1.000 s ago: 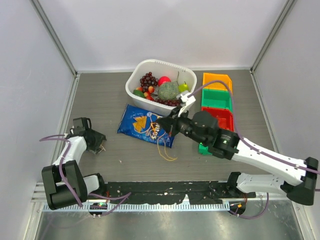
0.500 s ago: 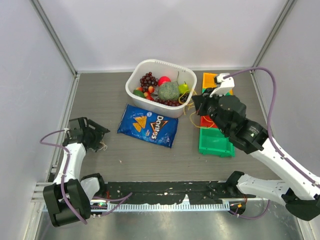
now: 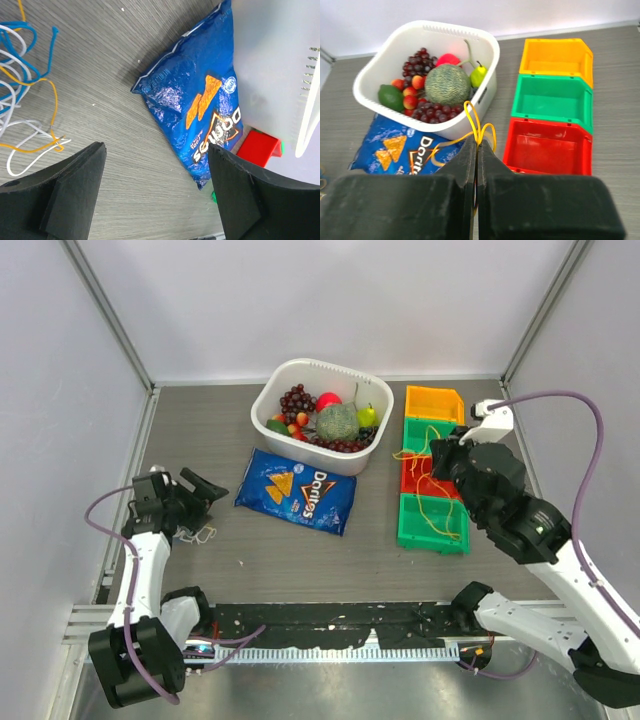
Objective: Untangle the cables
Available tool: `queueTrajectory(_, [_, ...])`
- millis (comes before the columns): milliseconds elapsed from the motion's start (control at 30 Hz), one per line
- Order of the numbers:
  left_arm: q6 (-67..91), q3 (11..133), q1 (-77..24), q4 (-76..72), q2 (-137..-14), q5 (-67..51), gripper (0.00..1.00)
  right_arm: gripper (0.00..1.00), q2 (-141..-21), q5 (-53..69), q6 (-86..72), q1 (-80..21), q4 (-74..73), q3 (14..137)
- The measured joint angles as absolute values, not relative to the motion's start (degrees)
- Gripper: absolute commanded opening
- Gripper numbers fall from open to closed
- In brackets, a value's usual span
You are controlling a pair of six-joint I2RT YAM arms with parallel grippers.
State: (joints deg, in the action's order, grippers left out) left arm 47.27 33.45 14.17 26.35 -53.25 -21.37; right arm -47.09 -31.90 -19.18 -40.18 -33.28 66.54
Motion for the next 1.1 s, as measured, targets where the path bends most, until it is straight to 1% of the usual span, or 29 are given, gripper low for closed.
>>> queueTrajectory(133, [46.68, 33.85, 13.76, 26.39, -53.21, -23.07, 0.87, 0.01, -51.35, -31.53, -19.46, -36.36, -33.58, 66.65])
queueTrajectory(200, [46.19, 34.26, 13.37, 26.41, -53.10, -23.90, 0.87, 0.01, -54.57, -30.06, -19.66, -32.62, -33.45, 67.46])
queueTrajectory(300, [45.87, 35.16, 12.29, 26.37, -52.97, -24.99, 0.87, 0.01, -59.64, -25.58, -20.78, -25.87, -33.39, 69.34])
queueTrajectory(433, [45.63, 35.73, 10.74, 26.30, -52.69, -26.11, 0.87, 0.01, -61.87, -17.78, -22.44, -21.10, -32.99, 71.16])
queueTrajectory(633, [45.47, 35.73, 9.43, 25.54, -52.64, -27.35, 0.87, 0.01, -57.82, -8.60, -21.54, -21.04, -35.94, 71.20])
queueTrajectory(833, [44.75, 35.73, 9.15, 23.64, -53.52, -28.38, 0.87, 0.01, -53.23, -8.73, -18.83, -21.04, -43.07, 71.18])
queueTrajectory(1000, [44.58, 35.73, 8.86, 22.85, -54.11, -28.69, 0.87, 0.01, -54.52, -10.94, -17.78, -21.04, -48.25, 71.16])
queueTrajectory(1100, [44.47, 35.75, 8.62, 22.81, -54.33, -28.80, 0.87, 0.01, -54.61, -10.07, -16.16, -21.02, -49.76, 71.20])
